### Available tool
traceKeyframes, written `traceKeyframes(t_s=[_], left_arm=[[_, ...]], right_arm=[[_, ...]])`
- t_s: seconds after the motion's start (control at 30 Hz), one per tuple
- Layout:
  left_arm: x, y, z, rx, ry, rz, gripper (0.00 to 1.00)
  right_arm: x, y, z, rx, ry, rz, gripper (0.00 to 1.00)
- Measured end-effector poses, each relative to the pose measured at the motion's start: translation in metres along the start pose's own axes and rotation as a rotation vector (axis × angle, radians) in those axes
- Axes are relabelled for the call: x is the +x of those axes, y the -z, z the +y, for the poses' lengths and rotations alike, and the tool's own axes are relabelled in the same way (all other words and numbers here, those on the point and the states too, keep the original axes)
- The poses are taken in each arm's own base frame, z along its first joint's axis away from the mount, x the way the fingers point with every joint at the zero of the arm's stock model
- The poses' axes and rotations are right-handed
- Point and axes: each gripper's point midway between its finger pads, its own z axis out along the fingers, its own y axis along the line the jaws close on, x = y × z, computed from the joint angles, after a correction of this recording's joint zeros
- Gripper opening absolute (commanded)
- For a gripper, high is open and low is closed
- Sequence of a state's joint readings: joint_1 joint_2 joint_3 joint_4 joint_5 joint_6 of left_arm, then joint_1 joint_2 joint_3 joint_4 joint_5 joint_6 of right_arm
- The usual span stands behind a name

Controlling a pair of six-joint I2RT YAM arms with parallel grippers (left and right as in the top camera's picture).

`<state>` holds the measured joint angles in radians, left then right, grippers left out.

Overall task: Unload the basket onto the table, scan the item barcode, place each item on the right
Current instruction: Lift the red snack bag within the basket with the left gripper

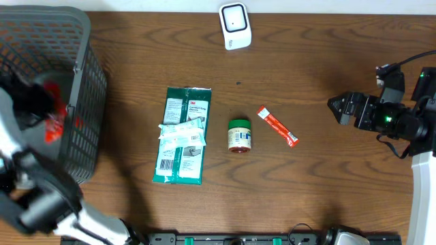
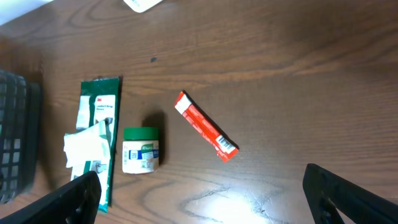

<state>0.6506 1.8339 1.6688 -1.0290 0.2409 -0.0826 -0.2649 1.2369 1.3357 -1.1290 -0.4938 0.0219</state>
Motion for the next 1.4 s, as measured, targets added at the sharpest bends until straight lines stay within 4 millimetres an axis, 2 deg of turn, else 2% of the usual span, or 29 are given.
traceKeyframes(t_s=[0.07,0.17,0.3,0.33,0.37,0.4,0.5,0.53,0.63,0.73,0.83,0.93,1.07,1.17,1.3,1.4], left_arm=[[-0.016,0.049,-0.013,0.029,-0.015,-0.156,0.19],[-0.025,0.120,-0.032,0.091,-0.046,-0.358,0.19],[-0.014,0.193,-0.061,0.220,-0.100,-0.534,0.20],[-0.009,0.207,-0.067,0.252,-0.114,-0.562,0.22],[-0.005,0.215,-0.071,0.273,-0.123,-0.579,0.30],[-0.002,0.223,-0.073,0.280,-0.127,-0.595,0.44],[0.001,0.232,-0.069,0.259,-0.111,-0.625,0.67],[0.000,0.232,-0.067,0.246,-0.103,-0.627,0.70],[-0.008,0.217,-0.059,0.209,-0.078,-0.601,0.74],[-0.023,0.185,-0.053,0.182,-0.054,-0.534,0.82],[-0.047,0.137,-0.046,0.158,-0.038,-0.464,0.88],[-0.061,0.083,-0.037,0.135,-0.031,-0.371,0.91],[-0.062,0.014,-0.029,0.133,-0.069,-0.235,0.91],[-0.058,-0.028,-0.025,0.145,-0.082,-0.151,0.91],[-0.054,-0.078,-0.018,0.155,-0.086,-0.074,0.91],[-0.052,-0.103,-0.014,0.156,-0.083,-0.045,0.91]], right_arm=[[0.001,0.000,0.000,0.000,-0.002,0.004,0.99],[0.001,0.000,0.001,-0.003,0.003,0.004,0.99],[0.001,0.000,0.006,-0.033,0.029,0.005,0.99],[0.001,0.000,0.007,-0.043,0.035,0.004,0.99],[0.001,0.000,0.009,-0.054,0.042,0.004,0.99],[0.001,0.000,0.010,-0.061,0.048,0.004,0.99],[0.002,0.000,0.013,-0.075,0.058,0.008,0.99],[0.003,0.001,0.013,-0.076,0.058,0.009,0.99],[0.003,0.001,0.014,-0.082,0.064,0.008,0.99],[0.003,0.000,0.014,-0.082,0.065,0.009,0.99],[0.003,0.001,0.014,-0.079,0.068,0.009,0.99],[0.003,0.000,0.013,-0.075,0.070,0.008,0.99],[0.003,0.000,0.011,-0.065,0.072,0.008,0.99],[0.002,0.000,0.010,-0.059,0.073,0.007,0.99],[0.002,-0.002,0.008,-0.056,0.070,0.012,0.99],[0.002,-0.004,0.007,-0.054,0.065,0.021,0.99]])
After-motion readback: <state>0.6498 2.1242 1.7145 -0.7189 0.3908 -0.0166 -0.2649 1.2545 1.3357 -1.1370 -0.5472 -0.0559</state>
